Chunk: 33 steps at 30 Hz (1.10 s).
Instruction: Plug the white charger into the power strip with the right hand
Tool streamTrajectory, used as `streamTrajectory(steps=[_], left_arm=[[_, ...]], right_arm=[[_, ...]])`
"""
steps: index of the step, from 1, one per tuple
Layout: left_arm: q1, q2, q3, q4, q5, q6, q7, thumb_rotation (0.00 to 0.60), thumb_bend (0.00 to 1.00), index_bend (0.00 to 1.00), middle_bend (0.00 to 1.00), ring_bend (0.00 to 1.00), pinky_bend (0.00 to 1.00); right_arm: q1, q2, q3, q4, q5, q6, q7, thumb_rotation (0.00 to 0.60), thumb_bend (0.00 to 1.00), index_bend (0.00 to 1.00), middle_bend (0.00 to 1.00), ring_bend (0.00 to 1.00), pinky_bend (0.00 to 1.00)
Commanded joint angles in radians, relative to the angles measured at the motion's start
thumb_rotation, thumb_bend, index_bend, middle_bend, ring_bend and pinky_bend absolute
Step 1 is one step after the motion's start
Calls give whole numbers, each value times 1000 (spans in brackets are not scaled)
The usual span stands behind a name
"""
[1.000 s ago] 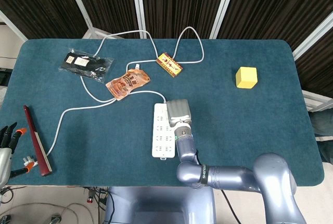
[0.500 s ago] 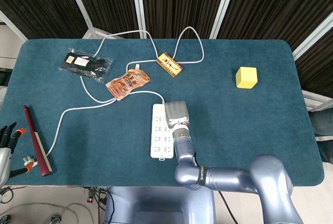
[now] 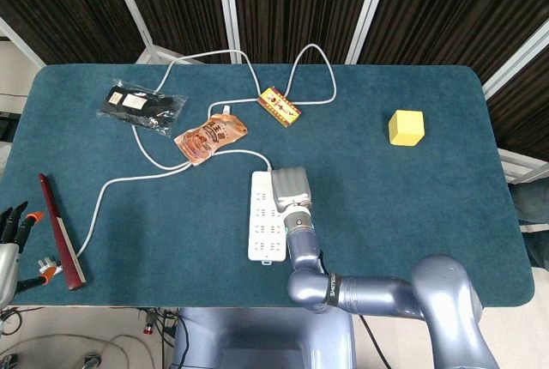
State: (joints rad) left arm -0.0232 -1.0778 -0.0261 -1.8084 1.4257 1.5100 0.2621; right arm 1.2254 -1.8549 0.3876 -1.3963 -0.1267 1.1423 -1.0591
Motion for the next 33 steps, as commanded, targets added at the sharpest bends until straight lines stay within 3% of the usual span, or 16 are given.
streamTrajectory(steps=[1,19,22,26,28,33], left_arm=[[-1,-1,0,0,0,-1,1,600,101,187,0,0,0],[1,3,-2,0,-3,3,-5,600,101,188,0,0,0],[1,3,-2,0,-3,2,-5,600,101,188,0,0,0],[1,3,-2,0,-4,2,-3,600,101,189,0,0,0],[1,3,-2,-1,-4,3,-3,600,101,189,0,0,0],[2,2,-2,-1,-4,4,-1,600,101,190,0,0,0]], right_arm=[[-1,-2,-1,1,-1,-3,1,600,611,1000,957,979,1000],[-3,-15,-9,-7,-39,8,8,600,611,991,950,981,1000],[-4,-7,-15,-13,-42,19,-6,600,602,841,873,973,1000],[-6,3,-10,-24,-24,21,-18,600,430,565,636,933,1000],[-7,7,-6,-26,-15,19,-22,600,385,479,536,924,1000],[-8,9,-1,-26,-9,23,-24,600,338,359,407,920,1000]])
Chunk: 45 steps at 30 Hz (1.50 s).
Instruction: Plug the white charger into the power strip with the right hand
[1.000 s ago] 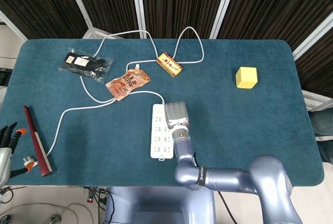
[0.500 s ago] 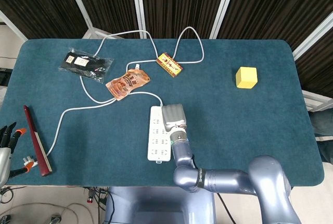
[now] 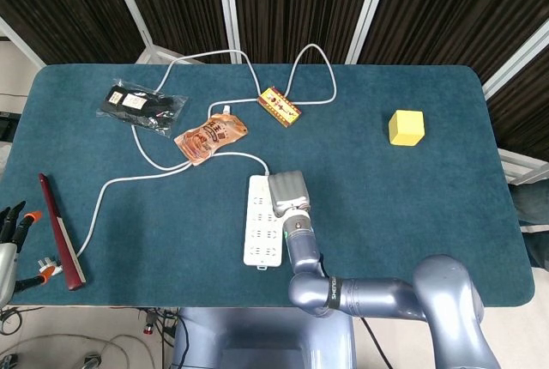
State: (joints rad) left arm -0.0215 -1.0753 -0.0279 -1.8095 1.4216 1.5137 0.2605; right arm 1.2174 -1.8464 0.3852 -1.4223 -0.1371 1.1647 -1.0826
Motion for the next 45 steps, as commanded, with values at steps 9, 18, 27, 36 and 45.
streamTrajectory(steps=[9,18,27,36,45], left_arm=[[0,-1,0,-2,-1,0,4,600,101,192,0,0,0],[-1,0,-3,1,-9,-3,2,600,101,192,0,0,0],[1,0,-4,-2,-9,3,5,600,100,193,0,0,0],[3,-7,0,-6,-3,8,21,600,101,195,0,0,0],[4,-21,10,-9,13,10,53,600,101,197,0,0,0]], right_arm=[[-2,3,14,-10,18,3,-2,600,267,137,228,906,1000],[-8,45,51,-54,28,7,12,600,257,119,189,898,1000],[-55,249,64,-269,54,48,-19,600,257,103,137,864,999],[-312,572,22,-598,-124,39,218,600,256,110,90,590,723],[-709,765,-127,-577,-726,-27,726,600,256,140,21,334,397]])
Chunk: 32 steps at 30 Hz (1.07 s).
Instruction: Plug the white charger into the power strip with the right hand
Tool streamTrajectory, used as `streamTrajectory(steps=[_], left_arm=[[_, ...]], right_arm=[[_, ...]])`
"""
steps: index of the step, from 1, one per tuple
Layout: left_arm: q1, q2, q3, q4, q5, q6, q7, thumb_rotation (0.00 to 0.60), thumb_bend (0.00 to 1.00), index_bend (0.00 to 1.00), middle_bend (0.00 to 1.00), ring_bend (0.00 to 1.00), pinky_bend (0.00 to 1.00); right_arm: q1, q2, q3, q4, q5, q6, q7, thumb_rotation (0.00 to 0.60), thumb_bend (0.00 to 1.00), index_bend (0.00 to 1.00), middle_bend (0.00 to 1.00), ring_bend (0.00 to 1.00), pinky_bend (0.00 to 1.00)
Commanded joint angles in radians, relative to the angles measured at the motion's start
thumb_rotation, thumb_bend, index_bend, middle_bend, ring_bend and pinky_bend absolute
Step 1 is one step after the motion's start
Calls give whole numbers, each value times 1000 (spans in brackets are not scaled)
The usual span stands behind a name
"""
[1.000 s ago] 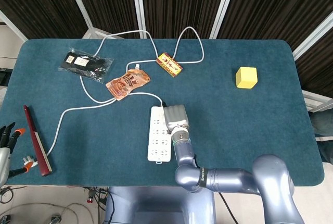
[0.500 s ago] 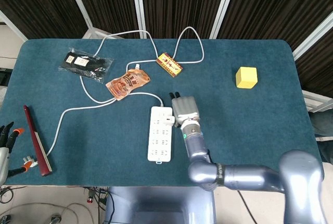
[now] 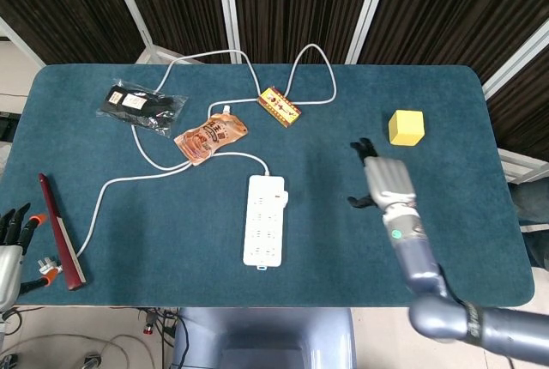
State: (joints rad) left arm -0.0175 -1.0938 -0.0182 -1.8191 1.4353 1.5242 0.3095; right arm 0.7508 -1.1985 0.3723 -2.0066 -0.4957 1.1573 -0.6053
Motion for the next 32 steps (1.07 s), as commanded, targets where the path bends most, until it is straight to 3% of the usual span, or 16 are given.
streamTrajectory(steps=[1,5,7,9,13,24,32], left_arm=[[0,-4,0,1,-3,-1,7,600,101,198,0,0,0],[-2,-7,-2,1,-4,-2,11,600,102,197,0,0,0],[-2,-6,-3,2,-5,-3,8,600,101,197,0,0,0],[-3,-5,-5,5,-8,-5,0,600,101,197,0,0,0],[-5,0,-10,10,-12,-8,-19,600,101,177,0,0,0],[-4,6,-16,25,0,2,-75,600,100,145,0,0,0],[-1,7,-20,30,3,11,-90,600,100,145,0,0,0]], right_arm=[[-283,122,-144,29,-451,1,300,600,256,140,13,307,384],[-422,112,-257,131,-758,111,509,600,256,139,5,242,379],[-467,89,-305,204,-864,173,538,600,256,139,5,214,365],[-510,52,-352,297,-956,244,523,600,256,139,5,190,339],[-567,-1,-400,412,-1032,324,454,600,256,139,5,161,316],[-625,-36,-398,486,-1073,409,344,600,256,116,0,137,314],[-632,-27,-381,489,-1077,418,362,600,257,116,0,137,314]])
